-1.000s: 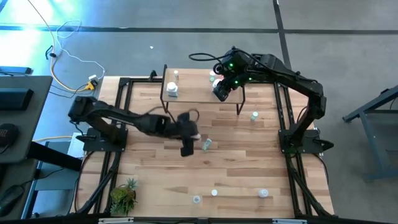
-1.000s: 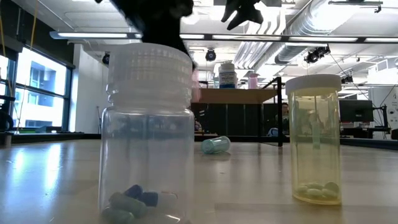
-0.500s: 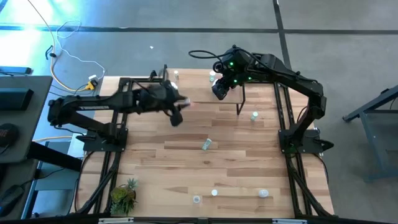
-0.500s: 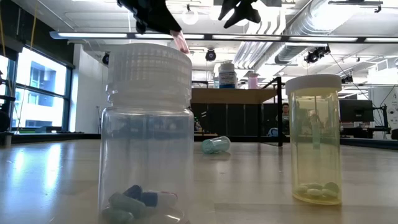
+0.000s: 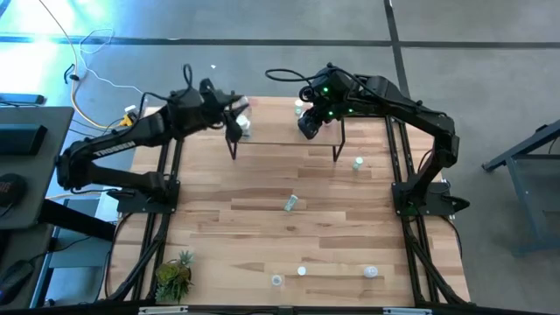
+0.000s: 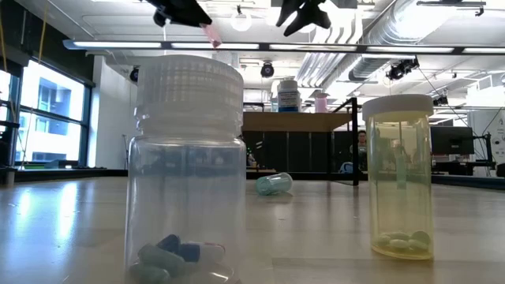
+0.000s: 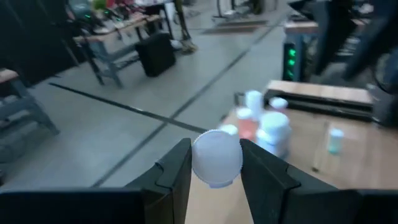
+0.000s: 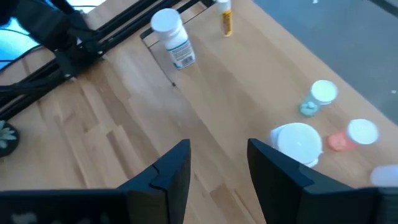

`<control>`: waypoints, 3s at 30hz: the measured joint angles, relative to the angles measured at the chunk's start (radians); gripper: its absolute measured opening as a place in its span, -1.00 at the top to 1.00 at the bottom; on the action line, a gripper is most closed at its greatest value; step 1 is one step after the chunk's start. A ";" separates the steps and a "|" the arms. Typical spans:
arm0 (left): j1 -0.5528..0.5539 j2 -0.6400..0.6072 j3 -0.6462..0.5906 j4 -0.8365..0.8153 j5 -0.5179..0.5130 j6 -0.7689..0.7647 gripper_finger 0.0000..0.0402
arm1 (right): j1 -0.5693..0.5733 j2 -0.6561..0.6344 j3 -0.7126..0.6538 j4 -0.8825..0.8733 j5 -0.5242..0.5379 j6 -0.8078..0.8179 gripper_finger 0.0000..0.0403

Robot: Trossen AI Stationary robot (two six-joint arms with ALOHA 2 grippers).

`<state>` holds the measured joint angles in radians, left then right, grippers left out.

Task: Pick and place medicine bottles onto shelf by color
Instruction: Put the pink pill bottle on the shelf, then put the right transparent pill bottle on the shelf

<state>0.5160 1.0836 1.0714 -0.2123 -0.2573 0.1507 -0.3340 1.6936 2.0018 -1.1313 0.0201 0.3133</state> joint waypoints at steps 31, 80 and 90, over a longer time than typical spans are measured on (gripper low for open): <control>0.187 0.337 0.359 -0.344 0.197 -0.080 0.45 | -0.112 0.000 0.000 -0.002 0.073 -0.106 0.26; 0.161 0.551 0.361 -0.480 0.220 -0.087 0.35 | -0.111 0.000 0.000 -0.049 0.073 -0.086 0.26; 0.161 0.554 0.358 -0.484 0.220 -0.087 -0.05 | -0.111 -0.001 0.000 -0.050 0.073 -0.084 0.26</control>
<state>0.6773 1.6375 1.4292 -0.6960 -0.0372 0.0639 -0.4446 1.6928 2.0018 -1.1812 0.0929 0.2298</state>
